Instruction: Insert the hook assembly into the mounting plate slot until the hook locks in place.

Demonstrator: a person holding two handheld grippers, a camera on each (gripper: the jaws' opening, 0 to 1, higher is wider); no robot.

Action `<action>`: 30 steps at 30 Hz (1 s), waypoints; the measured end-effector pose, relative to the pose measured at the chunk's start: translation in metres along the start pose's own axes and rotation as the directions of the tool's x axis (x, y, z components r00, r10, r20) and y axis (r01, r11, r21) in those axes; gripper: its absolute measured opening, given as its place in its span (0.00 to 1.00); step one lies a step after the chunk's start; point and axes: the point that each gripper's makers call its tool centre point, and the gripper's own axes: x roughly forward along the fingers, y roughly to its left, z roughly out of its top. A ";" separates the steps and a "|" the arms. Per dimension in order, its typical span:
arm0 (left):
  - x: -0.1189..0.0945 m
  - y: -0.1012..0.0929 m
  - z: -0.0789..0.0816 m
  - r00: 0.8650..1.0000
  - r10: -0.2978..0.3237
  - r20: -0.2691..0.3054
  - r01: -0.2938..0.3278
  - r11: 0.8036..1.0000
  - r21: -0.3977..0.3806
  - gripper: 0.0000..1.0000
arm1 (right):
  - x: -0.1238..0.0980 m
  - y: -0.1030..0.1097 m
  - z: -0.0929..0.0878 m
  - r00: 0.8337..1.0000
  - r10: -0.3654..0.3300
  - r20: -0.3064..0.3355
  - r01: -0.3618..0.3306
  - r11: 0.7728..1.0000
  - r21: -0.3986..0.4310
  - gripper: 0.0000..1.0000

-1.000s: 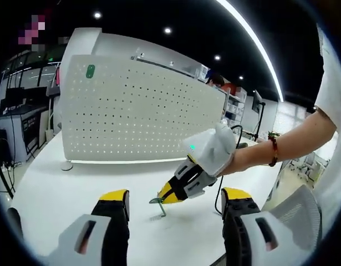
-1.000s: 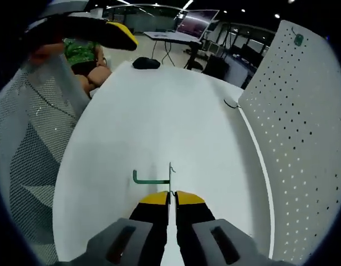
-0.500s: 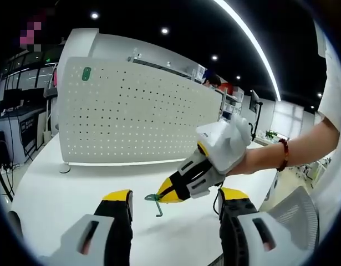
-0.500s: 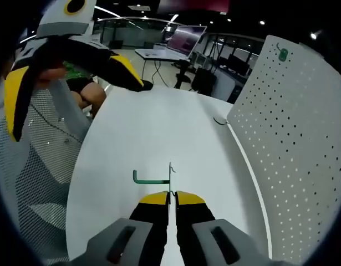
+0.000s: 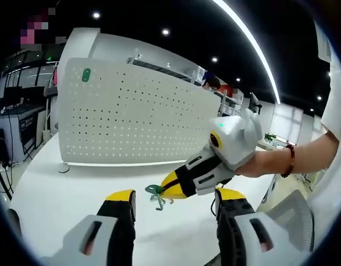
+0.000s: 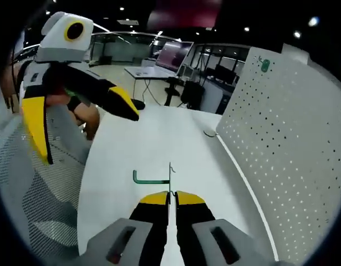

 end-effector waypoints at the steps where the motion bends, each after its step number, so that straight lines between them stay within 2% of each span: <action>1: 0.000 0.000 0.001 1.000 -0.001 0.006 0.001 1.000 0.000 0.58 | -0.002 0.000 0.002 1.000 -0.004 0.011 0.004 1.000 0.002 0.02; 9: 0.003 -0.005 0.007 1.000 -0.011 0.016 0.011 1.000 -0.010 0.56 | -0.019 -0.003 0.011 0.997 -0.053 0.063 0.052 0.998 0.031 0.02; 13: 0.004 -0.009 0.010 0.999 -0.020 0.036 0.021 0.999 -0.038 0.54 | -0.025 -0.002 0.017 0.993 -0.069 0.098 0.064 0.996 0.055 0.02; 27: 0.005 -0.018 0.016 0.998 -0.019 0.059 0.023 0.997 -0.068 0.49 | -0.044 0.000 0.035 0.975 -0.100 0.198 0.081 0.991 0.103 0.02; 30: 0.005 -0.019 0.018 0.997 -0.017 0.069 0.022 0.997 -0.077 0.49 | -0.045 0.002 0.042 0.967 -0.102 0.234 0.065 0.985 0.161 0.02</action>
